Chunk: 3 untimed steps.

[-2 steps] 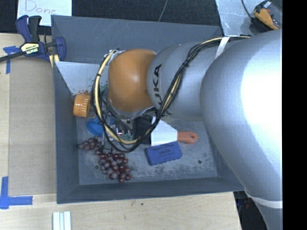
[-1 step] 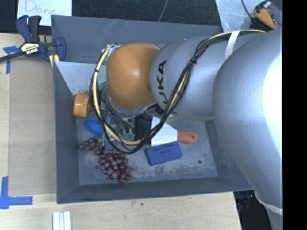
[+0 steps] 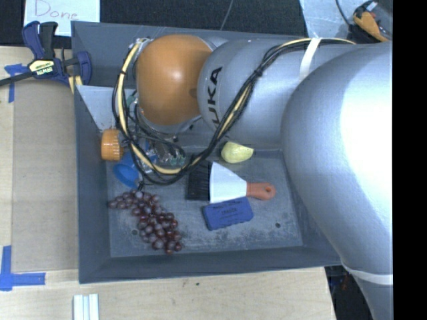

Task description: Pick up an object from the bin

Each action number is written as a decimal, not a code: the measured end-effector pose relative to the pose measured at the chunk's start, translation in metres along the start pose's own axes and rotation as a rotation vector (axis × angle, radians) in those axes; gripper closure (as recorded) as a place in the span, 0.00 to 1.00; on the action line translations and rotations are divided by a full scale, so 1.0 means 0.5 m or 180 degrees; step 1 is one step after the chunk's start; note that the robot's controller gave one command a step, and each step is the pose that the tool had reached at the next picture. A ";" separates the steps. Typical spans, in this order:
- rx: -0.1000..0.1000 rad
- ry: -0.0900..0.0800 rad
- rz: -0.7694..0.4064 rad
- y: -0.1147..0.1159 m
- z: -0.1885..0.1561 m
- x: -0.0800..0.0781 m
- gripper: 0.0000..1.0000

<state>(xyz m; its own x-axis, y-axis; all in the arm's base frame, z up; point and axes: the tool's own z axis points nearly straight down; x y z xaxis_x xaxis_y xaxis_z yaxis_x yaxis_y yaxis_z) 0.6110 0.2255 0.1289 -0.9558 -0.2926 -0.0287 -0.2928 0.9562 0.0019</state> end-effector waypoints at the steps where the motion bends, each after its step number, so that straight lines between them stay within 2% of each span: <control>1: -0.0002 -0.0018 -0.0054 -0.001 0.048 0.014 0.00; 2: 0.0022 -0.0142 -0.0870 -0.011 0.071 -0.038 1.00; 3: 0.0021 -0.0141 -0.0864 -0.011 0.070 -0.037 1.00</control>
Offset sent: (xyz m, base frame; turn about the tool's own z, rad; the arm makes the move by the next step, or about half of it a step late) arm 0.0058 0.0002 -0.0589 -0.2835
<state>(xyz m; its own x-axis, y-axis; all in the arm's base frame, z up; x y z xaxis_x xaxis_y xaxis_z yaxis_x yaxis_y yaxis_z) 0.6313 0.2260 0.0943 -0.8401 -0.5377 -0.0711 -0.5379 0.8428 -0.0184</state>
